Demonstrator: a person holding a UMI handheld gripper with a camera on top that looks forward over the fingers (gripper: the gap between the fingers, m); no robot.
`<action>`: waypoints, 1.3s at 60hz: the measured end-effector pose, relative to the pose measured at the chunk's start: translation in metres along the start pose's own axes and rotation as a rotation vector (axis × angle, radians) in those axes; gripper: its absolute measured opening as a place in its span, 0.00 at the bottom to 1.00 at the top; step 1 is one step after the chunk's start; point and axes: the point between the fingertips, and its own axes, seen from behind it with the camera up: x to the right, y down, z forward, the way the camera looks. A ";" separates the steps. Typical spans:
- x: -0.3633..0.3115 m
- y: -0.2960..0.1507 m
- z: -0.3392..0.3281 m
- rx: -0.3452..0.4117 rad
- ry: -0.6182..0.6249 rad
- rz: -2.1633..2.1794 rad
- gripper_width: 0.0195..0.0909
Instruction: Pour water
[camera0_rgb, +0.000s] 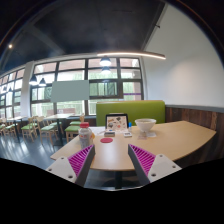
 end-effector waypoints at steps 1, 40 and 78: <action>0.001 0.000 0.000 -0.001 0.003 -0.001 0.79; -0.106 0.025 0.108 0.030 -0.079 -0.060 0.86; -0.127 0.041 0.231 0.074 -0.004 -0.030 0.36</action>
